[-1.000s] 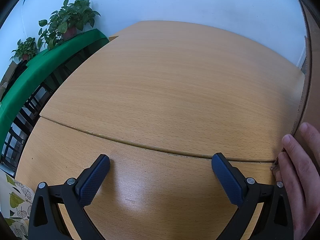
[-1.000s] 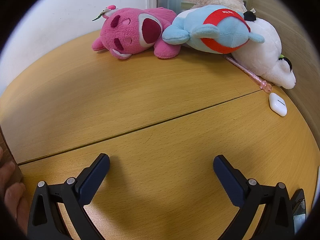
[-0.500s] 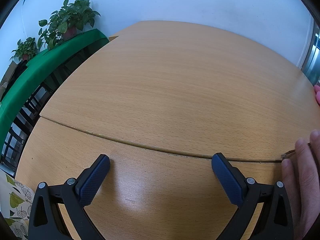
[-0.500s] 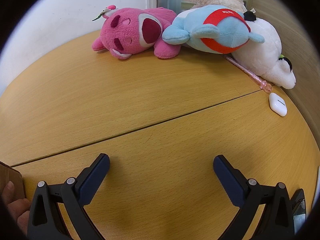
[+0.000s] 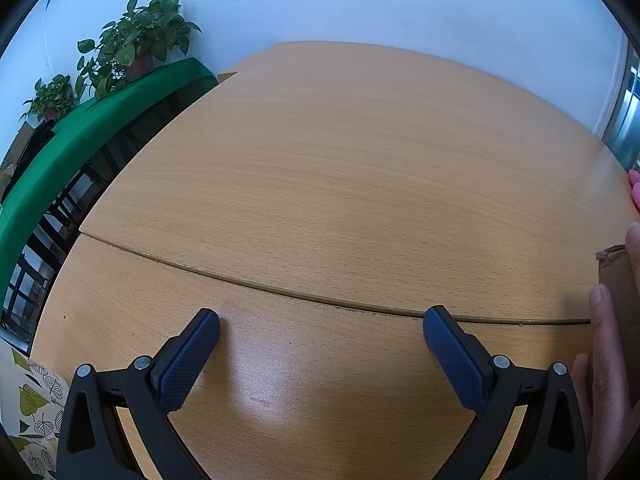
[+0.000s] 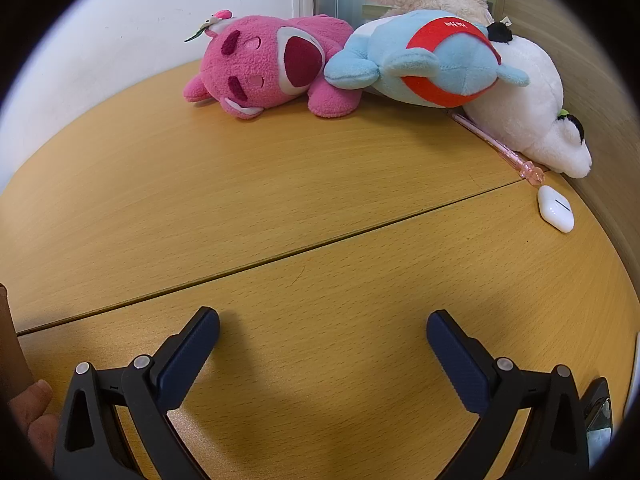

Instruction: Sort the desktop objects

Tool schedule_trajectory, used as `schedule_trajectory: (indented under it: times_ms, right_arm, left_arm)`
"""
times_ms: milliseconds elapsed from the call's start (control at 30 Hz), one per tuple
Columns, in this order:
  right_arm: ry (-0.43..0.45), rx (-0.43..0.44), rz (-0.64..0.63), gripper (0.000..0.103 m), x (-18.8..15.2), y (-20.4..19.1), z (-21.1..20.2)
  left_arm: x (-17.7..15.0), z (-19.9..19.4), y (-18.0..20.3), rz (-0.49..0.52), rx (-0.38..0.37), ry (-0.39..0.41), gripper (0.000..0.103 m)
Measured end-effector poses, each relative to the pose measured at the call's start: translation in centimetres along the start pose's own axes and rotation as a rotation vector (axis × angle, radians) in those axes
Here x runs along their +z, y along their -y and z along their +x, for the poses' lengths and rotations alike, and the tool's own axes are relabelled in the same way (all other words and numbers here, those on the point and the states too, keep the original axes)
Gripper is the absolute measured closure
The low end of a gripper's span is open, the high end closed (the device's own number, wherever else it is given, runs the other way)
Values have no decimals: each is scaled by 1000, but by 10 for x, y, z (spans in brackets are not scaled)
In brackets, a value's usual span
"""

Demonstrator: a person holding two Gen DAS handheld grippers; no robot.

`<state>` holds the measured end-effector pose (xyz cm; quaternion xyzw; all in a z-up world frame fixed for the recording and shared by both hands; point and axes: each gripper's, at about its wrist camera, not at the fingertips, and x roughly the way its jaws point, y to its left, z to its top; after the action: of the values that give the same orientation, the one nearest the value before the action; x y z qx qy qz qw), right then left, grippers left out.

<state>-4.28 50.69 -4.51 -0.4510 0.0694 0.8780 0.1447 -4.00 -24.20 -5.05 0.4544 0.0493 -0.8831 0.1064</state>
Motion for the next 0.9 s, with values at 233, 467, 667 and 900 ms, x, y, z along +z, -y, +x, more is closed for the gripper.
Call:
schedule_trajectory:
  times_ms: [233,467,667,900]
  right_arm:
    - [0,0,0,0,-1,-1,0]
    - [1,0,-1,0,-1,-3,-1]
    - [1,0,-1,0,0,-3,-3]
    - [1,1,-1,0,-1,-3,-2]
  left_arm:
    - [0,0,0,0,0,0,0]
    - [0,0,0,-1,0,0,0]
    - [0,0,0,-1,0,0,0]
    - [0,0,0,-1,0,1,0]
